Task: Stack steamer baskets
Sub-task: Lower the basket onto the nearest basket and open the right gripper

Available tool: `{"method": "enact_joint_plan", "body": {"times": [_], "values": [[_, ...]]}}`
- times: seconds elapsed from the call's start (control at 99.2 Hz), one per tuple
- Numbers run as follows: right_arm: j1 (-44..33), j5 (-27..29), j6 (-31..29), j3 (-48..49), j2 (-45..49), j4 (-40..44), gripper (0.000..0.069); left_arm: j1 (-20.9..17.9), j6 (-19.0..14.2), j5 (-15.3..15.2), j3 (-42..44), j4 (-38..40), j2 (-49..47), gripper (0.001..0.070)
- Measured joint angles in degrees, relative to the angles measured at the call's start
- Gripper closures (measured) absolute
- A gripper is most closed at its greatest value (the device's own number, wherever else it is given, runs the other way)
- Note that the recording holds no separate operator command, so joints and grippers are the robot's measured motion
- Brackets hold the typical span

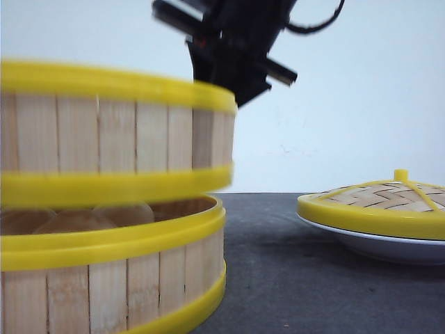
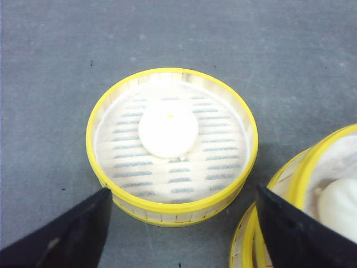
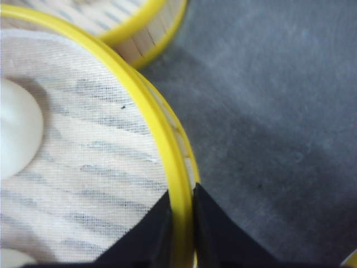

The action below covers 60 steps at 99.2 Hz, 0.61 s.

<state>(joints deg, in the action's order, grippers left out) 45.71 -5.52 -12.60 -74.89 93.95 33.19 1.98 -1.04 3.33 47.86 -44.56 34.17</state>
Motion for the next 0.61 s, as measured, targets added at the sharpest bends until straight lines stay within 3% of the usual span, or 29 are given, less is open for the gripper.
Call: {"method": "enact_joint_plan", "body": {"times": [0.605], "values": [[0.57, -1.97, -1.18, 0.04, 2.43, -0.48, 0.0663, 0.00, 0.00, 0.00, 0.00, 0.00, 0.00, 0.0210]]}}
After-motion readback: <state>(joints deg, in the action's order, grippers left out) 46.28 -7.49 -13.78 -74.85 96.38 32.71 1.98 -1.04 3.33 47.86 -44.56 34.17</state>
